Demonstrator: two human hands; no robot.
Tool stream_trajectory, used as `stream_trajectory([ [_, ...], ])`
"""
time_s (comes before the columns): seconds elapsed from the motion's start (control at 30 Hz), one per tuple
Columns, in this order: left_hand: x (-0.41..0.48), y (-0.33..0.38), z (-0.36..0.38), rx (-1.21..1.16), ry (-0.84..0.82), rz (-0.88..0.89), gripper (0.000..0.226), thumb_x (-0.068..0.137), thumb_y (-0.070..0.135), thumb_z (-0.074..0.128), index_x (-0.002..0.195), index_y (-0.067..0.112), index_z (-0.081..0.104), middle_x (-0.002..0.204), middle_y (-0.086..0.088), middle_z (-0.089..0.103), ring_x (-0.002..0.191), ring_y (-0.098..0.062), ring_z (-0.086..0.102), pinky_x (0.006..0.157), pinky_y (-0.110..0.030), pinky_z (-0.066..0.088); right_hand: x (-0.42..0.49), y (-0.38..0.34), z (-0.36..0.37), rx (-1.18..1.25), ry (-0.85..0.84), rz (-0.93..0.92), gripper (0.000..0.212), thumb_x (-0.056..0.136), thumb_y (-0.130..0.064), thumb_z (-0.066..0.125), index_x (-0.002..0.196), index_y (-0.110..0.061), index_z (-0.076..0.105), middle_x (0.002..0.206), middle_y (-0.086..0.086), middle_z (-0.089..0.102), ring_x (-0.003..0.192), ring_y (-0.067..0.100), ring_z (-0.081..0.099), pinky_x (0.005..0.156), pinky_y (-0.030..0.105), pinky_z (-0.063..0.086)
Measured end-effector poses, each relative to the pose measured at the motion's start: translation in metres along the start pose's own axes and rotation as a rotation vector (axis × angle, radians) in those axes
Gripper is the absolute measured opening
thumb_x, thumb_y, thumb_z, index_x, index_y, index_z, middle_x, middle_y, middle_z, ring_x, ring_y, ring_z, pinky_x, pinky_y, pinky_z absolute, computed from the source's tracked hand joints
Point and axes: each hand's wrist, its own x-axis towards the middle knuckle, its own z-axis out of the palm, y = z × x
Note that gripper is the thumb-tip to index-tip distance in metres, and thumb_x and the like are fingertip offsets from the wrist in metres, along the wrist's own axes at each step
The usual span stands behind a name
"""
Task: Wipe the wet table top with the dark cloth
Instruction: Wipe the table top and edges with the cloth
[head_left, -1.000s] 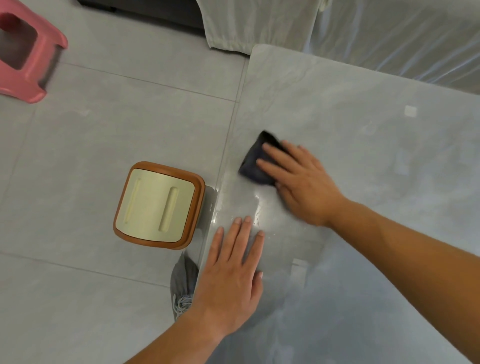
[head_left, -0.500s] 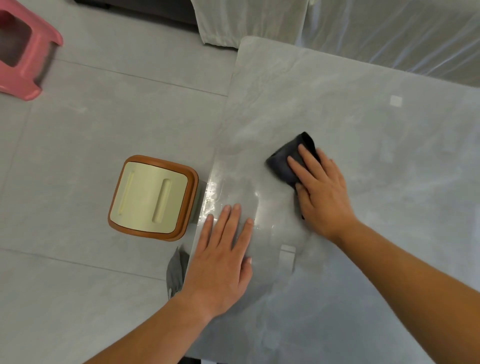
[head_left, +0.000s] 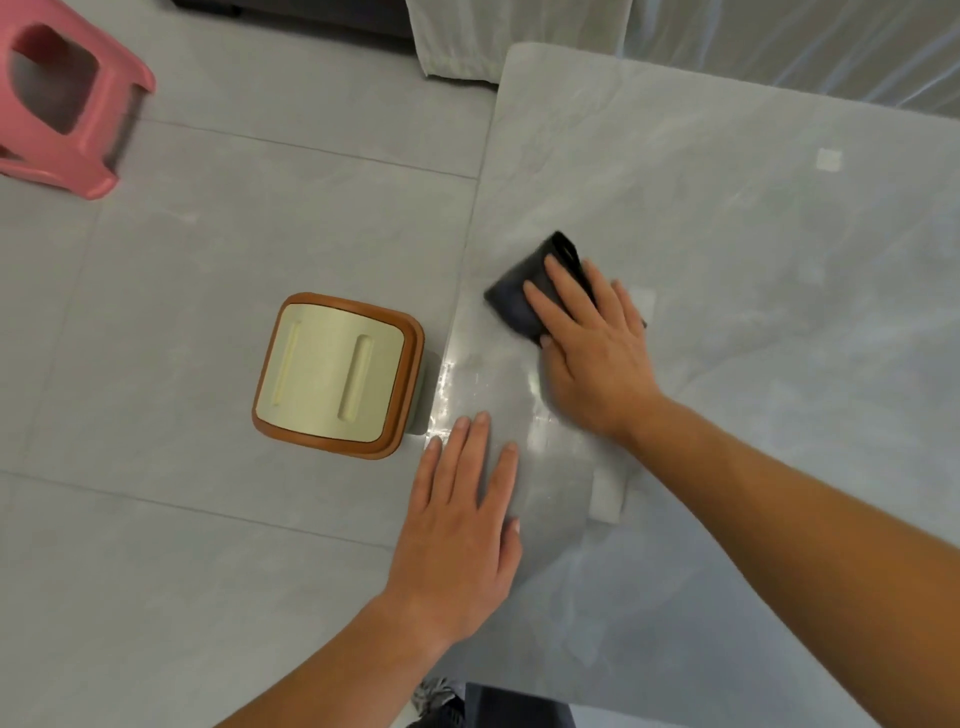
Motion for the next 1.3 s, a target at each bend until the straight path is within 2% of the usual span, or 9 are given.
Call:
stream_trajectory([
  [0.1, -0.011, -0.005, 0.006, -0.002, 0.008, -0.012, 0.070, 0.096, 0.042, 0.041, 0.157, 0.014, 0.024, 0.167, -0.019, 0.006, 0.155, -0.033, -0.001, 0.120, -0.051, 0.010, 0.019, -0.027, 0.015, -0.002, 0.004, -0.022, 0.053, 0.099, -0.029, 0.041, 0.152, -0.028, 0.037, 0.166, 0.000, 0.023, 0.153, 0.032, 0.011, 0.124, 0.052, 0.009],
  [0.3, -0.029, -0.011, 0.010, 0.009, 0.008, -0.012, 0.070, 0.096, 0.045, 0.039, 0.158, 0.015, 0.022, 0.167, -0.018, 0.009, 0.155, -0.032, 0.000, 0.121, -0.047, 0.005, -0.028, -0.008, 0.012, -0.130, -0.186, -0.547, 0.054, 0.100, -0.031, 0.042, 0.153, -0.033, 0.035, 0.166, -0.004, 0.023, 0.155, 0.028, 0.011, 0.123, 0.052, 0.015],
  [0.5, -0.041, -0.013, 0.014, -0.007, 0.001, 0.006, 0.069, 0.098, 0.045, 0.032, 0.159, 0.016, 0.019, 0.168, -0.016, 0.004, 0.155, -0.031, -0.003, 0.121, -0.046, 0.006, -0.005, -0.033, 0.023, -0.023, 0.020, -0.135, 0.055, 0.096, -0.027, 0.043, 0.150, -0.030, 0.041, 0.163, -0.002, 0.030, 0.152, 0.032, 0.018, 0.121, 0.055, 0.016],
  [0.67, -0.042, -0.014, 0.013, 0.001, 0.011, 0.003, 0.068, 0.098, 0.046, 0.032, 0.158, 0.016, 0.022, 0.167, -0.018, 0.010, 0.155, -0.033, 0.002, 0.122, -0.047, 0.013, -0.053, -0.030, 0.029, -0.102, -0.111, -0.476, 0.056, 0.098, -0.030, 0.044, 0.153, -0.033, 0.033, 0.166, -0.003, 0.023, 0.155, 0.030, 0.009, 0.122, 0.054, 0.016],
  [0.73, -0.043, -0.014, 0.013, 0.009, 0.004, 0.003, 0.069, 0.098, 0.046, 0.032, 0.158, 0.015, 0.021, 0.167, -0.019, 0.009, 0.155, -0.034, 0.002, 0.121, -0.047, 0.013, -0.054, -0.017, 0.018, -0.125, -0.151, -0.496, 0.055, 0.098, -0.029, 0.043, 0.153, -0.031, 0.036, 0.165, -0.002, 0.025, 0.154, 0.030, 0.014, 0.122, 0.053, 0.018],
  [0.83, -0.043, -0.014, 0.013, 0.021, 0.005, 0.008, 0.069, 0.098, 0.045, 0.033, 0.159, 0.014, 0.020, 0.167, -0.018, 0.006, 0.155, -0.033, -0.001, 0.121, -0.047, 0.012, -0.040, 0.006, 0.000, -0.083, -0.076, -0.219, 0.055, 0.094, -0.022, 0.045, 0.149, -0.022, 0.045, 0.162, 0.003, 0.031, 0.150, 0.036, 0.025, 0.118, 0.057, 0.024],
  [0.97, -0.043, -0.014, 0.015, 0.028, 0.001, -0.005, 0.071, 0.098, 0.045, 0.038, 0.160, 0.016, 0.016, 0.168, -0.016, 0.001, 0.154, -0.032, -0.007, 0.121, -0.047, 0.007, -0.052, 0.012, -0.006, -0.019, 0.009, 0.153, 0.054, 0.100, -0.022, 0.042, 0.154, -0.022, 0.037, 0.165, 0.003, 0.023, 0.152, 0.035, 0.016, 0.119, 0.057, 0.019],
  [1.2, -0.043, -0.011, 0.017, 0.015, 0.001, 0.030, 0.065, 0.098, 0.043, 0.031, 0.158, 0.021, 0.022, 0.167, -0.018, 0.006, 0.155, -0.032, -0.002, 0.121, -0.049, 0.007, -0.133, 0.003, 0.004, -0.060, -0.134, -0.222, 0.054, 0.098, -0.028, 0.041, 0.152, -0.023, 0.042, 0.164, 0.002, 0.027, 0.153, 0.032, 0.016, 0.121, 0.054, 0.019],
  [1.3, -0.044, -0.012, 0.016, 0.036, 0.002, 0.039, 0.066, 0.098, 0.044, 0.032, 0.159, 0.021, 0.019, 0.167, -0.017, 0.005, 0.155, -0.031, -0.003, 0.122, -0.047, 0.003, -0.110, 0.010, -0.005, -0.027, -0.069, -0.008, 0.053, 0.099, -0.028, 0.038, 0.152, -0.023, 0.042, 0.164, 0.001, 0.027, 0.153, 0.032, 0.019, 0.120, 0.055, 0.020],
])
